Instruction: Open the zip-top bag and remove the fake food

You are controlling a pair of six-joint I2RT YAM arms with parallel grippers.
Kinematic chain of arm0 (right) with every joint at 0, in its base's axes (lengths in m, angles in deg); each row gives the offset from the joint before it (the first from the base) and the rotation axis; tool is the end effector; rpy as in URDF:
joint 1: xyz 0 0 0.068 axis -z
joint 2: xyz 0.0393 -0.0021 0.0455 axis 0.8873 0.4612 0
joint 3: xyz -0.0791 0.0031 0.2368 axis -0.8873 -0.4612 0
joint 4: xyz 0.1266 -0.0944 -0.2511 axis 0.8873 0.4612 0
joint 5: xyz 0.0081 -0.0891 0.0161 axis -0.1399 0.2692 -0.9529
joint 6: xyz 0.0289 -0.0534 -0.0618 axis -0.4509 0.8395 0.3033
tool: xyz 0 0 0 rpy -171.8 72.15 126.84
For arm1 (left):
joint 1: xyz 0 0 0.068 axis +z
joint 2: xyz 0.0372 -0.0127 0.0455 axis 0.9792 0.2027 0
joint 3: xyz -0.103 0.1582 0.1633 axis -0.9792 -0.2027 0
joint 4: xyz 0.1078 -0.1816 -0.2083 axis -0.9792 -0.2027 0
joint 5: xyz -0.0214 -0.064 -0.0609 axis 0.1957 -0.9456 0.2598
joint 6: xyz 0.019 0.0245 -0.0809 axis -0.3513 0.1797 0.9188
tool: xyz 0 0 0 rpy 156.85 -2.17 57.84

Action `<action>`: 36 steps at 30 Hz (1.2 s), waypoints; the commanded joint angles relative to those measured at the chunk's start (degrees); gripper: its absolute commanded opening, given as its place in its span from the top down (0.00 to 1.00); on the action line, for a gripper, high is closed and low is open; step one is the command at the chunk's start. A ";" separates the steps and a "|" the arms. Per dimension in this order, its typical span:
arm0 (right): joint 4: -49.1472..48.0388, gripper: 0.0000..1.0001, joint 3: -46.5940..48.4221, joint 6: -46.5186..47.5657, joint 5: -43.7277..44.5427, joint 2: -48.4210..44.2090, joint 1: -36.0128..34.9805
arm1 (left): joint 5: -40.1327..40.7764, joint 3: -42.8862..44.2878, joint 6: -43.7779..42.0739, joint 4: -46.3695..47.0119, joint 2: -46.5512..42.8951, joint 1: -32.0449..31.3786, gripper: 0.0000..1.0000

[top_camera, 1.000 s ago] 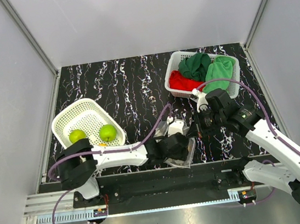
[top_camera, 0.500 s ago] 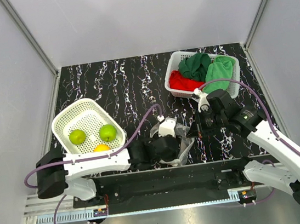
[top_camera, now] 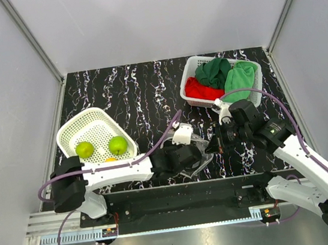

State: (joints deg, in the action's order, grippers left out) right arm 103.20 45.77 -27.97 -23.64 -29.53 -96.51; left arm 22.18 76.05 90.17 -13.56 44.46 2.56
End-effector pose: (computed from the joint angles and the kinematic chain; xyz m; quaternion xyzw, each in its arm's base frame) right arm 0.1886 0.1653 0.2713 -0.1496 0.8960 0.3522 0.2252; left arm 0.1365 -0.3373 0.1693 0.1564 0.8922 -0.0645 0.4188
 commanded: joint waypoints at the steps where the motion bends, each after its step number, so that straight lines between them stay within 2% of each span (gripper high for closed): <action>1: 0.58 1.00 -0.19 -0.65 -0.14 -0.44 -0.30 | -9.75 1.85 1.07 3.56 2.64 2.61 0.92; 2: 0.31 1.00 -0.27 -0.56 -0.31 -0.53 -0.30 | -13.17 1.76 1.51 4.43 3.43 3.32 0.90; 5: -0.13 1.00 -0.28 -0.47 -0.67 -0.44 -0.30 | -14.87 1.06 3.45 5.75 6.25 3.85 0.86; 6: -0.13 1.00 -0.28 -0.39 -0.93 -0.36 -0.30 | -15.39 0.88 3.36 6.20 7.38 3.94 0.77; 9: -0.48 1.00 -0.27 -0.30 -1.37 -0.44 -0.30 | -15.93 1.14 2.84 7.60 8.71 4.03 0.62; 10: -0.39 1.00 -0.19 -0.38 -1.37 -0.62 -0.21 | -15.67 1.32 2.75 7.61 8.80 4.11 0.48; 13: -0.48 1.00 -0.62 -0.21 -1.46 -0.62 -0.30 | -15.93 0.54 1.87 9.10 7.84 4.55 0.35; 16: -0.57 1.00 -0.71 -0.21 -1.55 -0.62 -0.30 | -16.89 -0.61 1.34 10.50 6.52 5.43 0.31; 20: -0.74 1.00 -0.71 0.05 -1.72 -0.36 -0.30 | -19.00 -0.88 0.64 11.03 6.60 7.01 0.21; 26: -0.83 1.00 -0.89 0.05 -1.81 -0.27 -0.30 | -20.50 -0.88 -0.33 12.09 6.60 7.89 0.19; 32: -0.92 1.00 -0.98 0.14 -1.81 -0.01 -0.30 | -21.20 -0.53 -1.21 13.06 6.42 8.95 0.22; 33: -1.01 1.00 -0.98 0.23 -1.81 0.08 -0.30 | -20.85 -0.26 -1.73 13.06 6.43 9.04 0.24; 34: -1.09 1.00 -0.98 0.14 -1.90 0.08 -0.30 | -20.41 -0.17 -2.26 13.06 6.60 9.04 0.36; 36: -1.01 1.00 -1.07 0.23 -1.90 0.17 -0.21 | -18.13 0.61 -3.31 12.18 6.43 9.04 0.50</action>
State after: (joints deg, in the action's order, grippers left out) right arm 103.11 44.65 -28.16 -23.95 -29.29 -96.51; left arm 1.37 75.49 89.21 -2.59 51.32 10.89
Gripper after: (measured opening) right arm 0.010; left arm 0.675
